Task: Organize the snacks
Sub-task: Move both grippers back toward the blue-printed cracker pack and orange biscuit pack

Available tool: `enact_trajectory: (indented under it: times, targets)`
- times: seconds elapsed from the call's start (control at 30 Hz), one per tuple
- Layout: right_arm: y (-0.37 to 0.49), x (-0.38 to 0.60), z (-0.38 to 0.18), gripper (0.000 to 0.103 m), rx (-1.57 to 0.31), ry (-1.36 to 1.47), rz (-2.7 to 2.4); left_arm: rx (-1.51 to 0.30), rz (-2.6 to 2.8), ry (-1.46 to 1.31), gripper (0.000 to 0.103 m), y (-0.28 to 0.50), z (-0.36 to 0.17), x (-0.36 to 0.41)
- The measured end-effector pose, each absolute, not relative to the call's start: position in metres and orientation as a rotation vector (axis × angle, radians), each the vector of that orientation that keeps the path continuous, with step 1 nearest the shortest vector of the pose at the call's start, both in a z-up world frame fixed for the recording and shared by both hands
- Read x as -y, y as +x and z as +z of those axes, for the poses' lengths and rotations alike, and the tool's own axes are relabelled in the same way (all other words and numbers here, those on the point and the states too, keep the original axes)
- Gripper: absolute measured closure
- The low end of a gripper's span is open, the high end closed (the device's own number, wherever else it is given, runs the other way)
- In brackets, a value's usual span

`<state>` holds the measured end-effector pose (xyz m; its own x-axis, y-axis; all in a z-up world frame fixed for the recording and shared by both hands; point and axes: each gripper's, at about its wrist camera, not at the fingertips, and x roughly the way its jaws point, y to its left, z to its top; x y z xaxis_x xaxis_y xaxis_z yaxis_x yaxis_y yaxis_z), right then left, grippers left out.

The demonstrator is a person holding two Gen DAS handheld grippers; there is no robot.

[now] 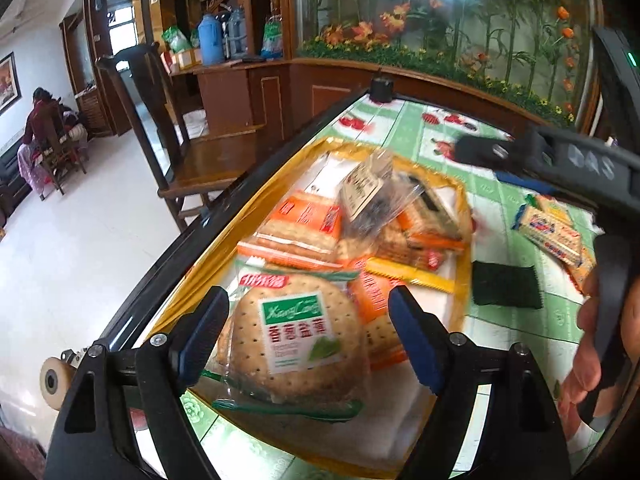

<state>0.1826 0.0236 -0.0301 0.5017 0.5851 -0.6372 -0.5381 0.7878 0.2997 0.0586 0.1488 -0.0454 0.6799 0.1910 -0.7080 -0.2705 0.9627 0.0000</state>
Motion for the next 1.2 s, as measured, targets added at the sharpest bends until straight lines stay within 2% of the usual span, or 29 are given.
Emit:
enact_trajectory:
  times: [0.27, 0.43, 0.67, 0.87, 1.2]
  targets:
    - [0.162, 0.086, -0.023, 0.031, -0.766, 0.184, 0.537, -0.765, 0.273, -0.101, 0.019, 0.057, -0.038, -0.138]
    - [0.147, 0.165, -0.030, 0.027, -0.756, 0.273, 0.403, -0.747, 0.264, -0.139, 0.019, 0.055, -0.034, -0.134]
    - [0.135, 0.249, -0.049, 0.025, -0.786, 0.338, 0.228, -0.712, 0.111, -0.102, 0.019, 0.067, -0.019, -0.078]
    - [0.139, 0.256, -0.056, 0.024, -0.806, 0.283, 0.244, -0.767, -0.003, -0.036, 0.019, 0.091, -0.028, -0.024]
    - [0.158, 0.228, -0.071, 0.024, -0.842, 0.097, 0.325, -0.828, -0.071, -0.064, 0.020, 0.132, -0.034, 0.009]
